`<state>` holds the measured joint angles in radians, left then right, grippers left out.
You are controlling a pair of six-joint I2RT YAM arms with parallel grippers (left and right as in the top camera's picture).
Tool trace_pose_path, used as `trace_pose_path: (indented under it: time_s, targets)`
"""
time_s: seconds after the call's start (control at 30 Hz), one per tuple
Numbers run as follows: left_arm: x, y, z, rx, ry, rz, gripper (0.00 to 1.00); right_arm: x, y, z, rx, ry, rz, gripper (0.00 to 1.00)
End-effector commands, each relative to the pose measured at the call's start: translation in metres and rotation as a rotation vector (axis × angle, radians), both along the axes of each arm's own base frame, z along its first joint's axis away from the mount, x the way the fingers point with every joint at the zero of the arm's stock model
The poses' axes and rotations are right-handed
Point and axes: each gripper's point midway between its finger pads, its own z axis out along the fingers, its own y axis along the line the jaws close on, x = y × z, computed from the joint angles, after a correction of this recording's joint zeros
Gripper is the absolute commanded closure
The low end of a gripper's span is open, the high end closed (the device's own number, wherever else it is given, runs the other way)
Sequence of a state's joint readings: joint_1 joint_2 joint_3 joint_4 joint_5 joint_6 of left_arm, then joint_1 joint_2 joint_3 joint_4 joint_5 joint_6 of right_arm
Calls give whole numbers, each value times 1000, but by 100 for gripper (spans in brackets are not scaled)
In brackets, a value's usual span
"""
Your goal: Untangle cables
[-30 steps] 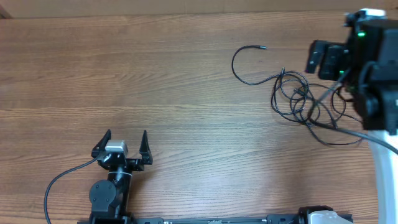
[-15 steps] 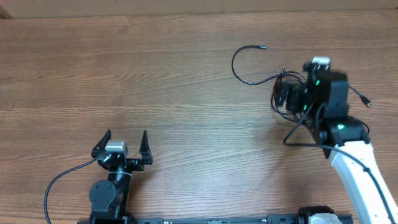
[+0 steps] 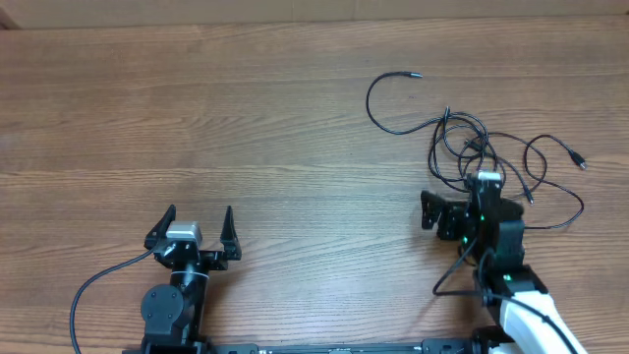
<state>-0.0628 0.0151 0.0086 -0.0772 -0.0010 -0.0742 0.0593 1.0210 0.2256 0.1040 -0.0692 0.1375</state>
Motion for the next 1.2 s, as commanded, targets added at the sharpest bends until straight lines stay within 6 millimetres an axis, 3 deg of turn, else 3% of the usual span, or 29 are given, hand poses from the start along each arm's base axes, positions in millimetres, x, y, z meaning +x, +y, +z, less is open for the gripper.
trace_pose_path:
  time_s: [0.0,0.47,1.17]
  targets:
    - [0,3,0,15,-7,12,0,-4,0,4,21,-52,-6,0]
    - [0,3,0,15,-7,11,0,-23,3,2,45,-175,9,0]
    - [0,3,0,15,-7,11,0,-38,-4,25,27,-246,-18,0]
